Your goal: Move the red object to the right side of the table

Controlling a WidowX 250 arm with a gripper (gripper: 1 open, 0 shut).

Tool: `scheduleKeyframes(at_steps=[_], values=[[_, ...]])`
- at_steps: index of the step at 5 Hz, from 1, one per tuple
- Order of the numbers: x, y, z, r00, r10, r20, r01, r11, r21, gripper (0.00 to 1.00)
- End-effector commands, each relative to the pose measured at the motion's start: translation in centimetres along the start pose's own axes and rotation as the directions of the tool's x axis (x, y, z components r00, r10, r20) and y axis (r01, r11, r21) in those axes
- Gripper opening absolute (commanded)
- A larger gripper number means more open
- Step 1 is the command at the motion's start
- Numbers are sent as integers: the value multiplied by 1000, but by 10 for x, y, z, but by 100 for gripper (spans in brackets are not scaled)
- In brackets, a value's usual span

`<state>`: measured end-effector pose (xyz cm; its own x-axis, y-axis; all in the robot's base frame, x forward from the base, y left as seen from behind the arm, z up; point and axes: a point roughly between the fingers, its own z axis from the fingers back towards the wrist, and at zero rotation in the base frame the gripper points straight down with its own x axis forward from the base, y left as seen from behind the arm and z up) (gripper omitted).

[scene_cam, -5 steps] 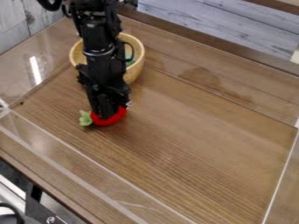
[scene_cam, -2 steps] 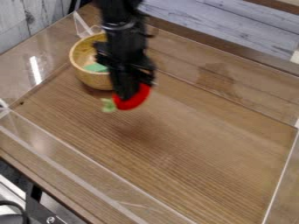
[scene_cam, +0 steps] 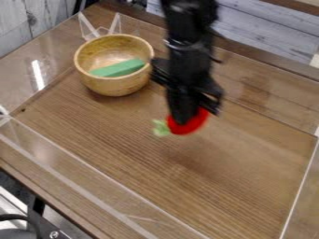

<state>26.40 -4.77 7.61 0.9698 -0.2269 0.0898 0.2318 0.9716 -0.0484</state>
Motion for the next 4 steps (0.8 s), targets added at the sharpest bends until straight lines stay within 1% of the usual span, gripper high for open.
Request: scheduleKeyframes(at_steps=[1, 2, 4], values=[[8, -15, -2, 1000, -18, 23, 18, 1000, -5, 0], [6, -19, -6, 1000, -20, 12, 20, 1000, -8, 0], [3, -24, -7, 999, -46, 3, 46, 999, -20, 0]])
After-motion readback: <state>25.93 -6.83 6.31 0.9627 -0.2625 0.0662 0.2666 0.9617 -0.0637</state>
